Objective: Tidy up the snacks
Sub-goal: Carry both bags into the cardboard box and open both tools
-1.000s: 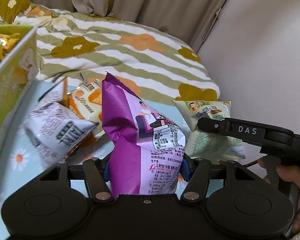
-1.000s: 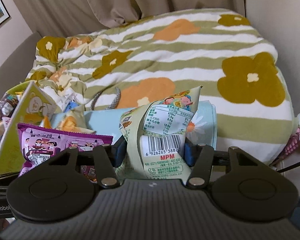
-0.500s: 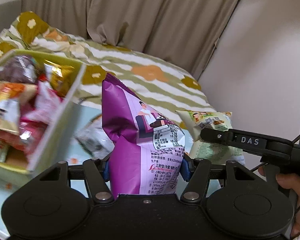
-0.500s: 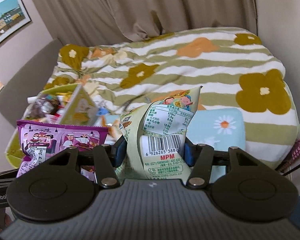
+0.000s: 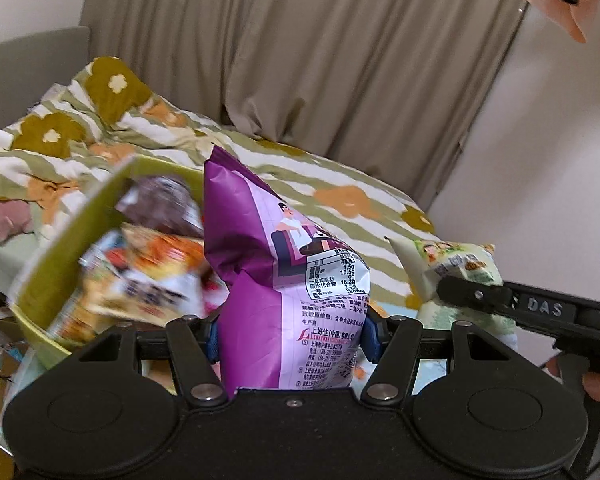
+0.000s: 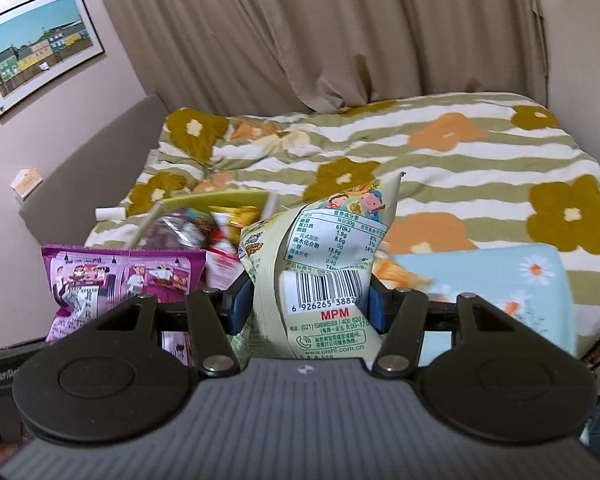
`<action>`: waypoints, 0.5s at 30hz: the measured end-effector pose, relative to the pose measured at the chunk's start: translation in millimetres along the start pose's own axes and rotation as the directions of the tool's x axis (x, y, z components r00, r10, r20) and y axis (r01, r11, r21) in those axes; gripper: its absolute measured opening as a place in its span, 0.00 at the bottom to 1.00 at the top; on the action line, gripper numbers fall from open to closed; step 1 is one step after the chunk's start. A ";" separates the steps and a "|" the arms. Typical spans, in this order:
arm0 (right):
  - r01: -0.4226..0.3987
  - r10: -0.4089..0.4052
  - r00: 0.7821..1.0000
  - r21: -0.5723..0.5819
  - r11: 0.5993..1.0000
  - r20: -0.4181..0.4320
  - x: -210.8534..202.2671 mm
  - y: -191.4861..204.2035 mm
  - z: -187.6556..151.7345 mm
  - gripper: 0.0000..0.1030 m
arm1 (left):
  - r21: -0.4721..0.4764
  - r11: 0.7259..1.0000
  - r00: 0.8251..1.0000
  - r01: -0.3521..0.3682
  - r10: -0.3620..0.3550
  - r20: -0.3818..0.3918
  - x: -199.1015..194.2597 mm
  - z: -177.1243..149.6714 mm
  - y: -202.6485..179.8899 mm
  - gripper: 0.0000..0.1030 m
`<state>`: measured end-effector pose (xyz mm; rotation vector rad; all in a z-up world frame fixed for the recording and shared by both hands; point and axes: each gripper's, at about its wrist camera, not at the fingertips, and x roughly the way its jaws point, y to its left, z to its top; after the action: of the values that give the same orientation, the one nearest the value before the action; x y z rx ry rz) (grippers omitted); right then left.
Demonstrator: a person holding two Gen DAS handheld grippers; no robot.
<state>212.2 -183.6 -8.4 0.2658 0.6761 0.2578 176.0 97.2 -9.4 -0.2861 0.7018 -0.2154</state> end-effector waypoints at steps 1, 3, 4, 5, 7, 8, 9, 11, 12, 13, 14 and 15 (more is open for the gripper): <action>-0.005 0.005 1.000 -0.002 1.000 0.001 3.7 10.2 0.6 0.68 | -0.002 1.000 1.000 -0.002 0.002 0.002 -0.5 5.2 9.4 0.63; -0.009 0.009 1.000 -0.011 1.000 0.002 12.0 31.4 1.8 0.68 | -0.002 1.000 1.000 -0.008 0.008 0.005 0.2 15.8 30.1 0.63; -0.011 0.011 1.000 -0.015 1.000 0.001 17.3 42.2 2.3 0.68 | -0.002 1.000 1.000 -0.009 0.009 0.002 1.9 20.8 39.6 0.64; -0.013 0.013 1.000 -0.016 1.000 0.001 22.5 50.8 3.1 0.68 | -0.002 1.000 1.000 -0.008 0.008 -0.003 4.8 25.9 50.0 0.64; -0.016 0.016 1.000 -0.018 1.000 0.001 33.4 69.9 3.1 0.68 | 0.001 1.000 1.000 0.003 -0.003 -0.011 9.0 33.4 68.3 0.64; -0.015 0.016 1.000 -0.018 1.000 0.003 38.1 77.7 2.8 0.68 | 0.005 1.000 1.000 0.009 -0.009 -0.015 11.6 37.4 76.5 0.64; -0.012 0.012 1.000 -0.019 1.000 0.006 43.3 86.5 2.5 0.68 | 0.009 1.000 1.000 0.016 -0.016 -0.020 15.1 41.6 84.5 0.64; -0.001 0.002 1.000 -0.017 1.000 0.011 53.4 101.5 2.1 0.68 | 0.009 0.999 0.999 0.040 -0.039 -0.038 24.2 51.2 99.5 0.64; 0.004 -0.004 1.000 -0.012 1.000 0.015 57.5 107.6 1.9 0.68 | 0.008 0.999 0.998 0.052 -0.052 -0.044 26.3 54.2 105.9 0.64; 0.011 -0.011 1.000 -0.007 1.000 0.018 61.6 112.9 1.9 0.68 | 0.011 0.998 0.997 0.062 -0.061 -0.049 30.9 59.0 111.3 0.64; 0.018 -0.018 1.000 -0.001 1.000 0.021 64.9 117.4 1.8 0.68 | 0.015 0.997 0.996 0.071 -0.070 -0.053 35.4 63.4 116.2 0.64; 0.027 -0.027 0.999 0.004 1.000 0.022 69.4 121.1 2.1 0.68 | 0.016 0.996 0.995 0.083 -0.082 -0.056 39.8 67.2 121.0 0.64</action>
<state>247.8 -48.7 -7.8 0.2627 0.6577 0.2273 262.0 211.8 -24.3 -0.2931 0.7433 -0.3089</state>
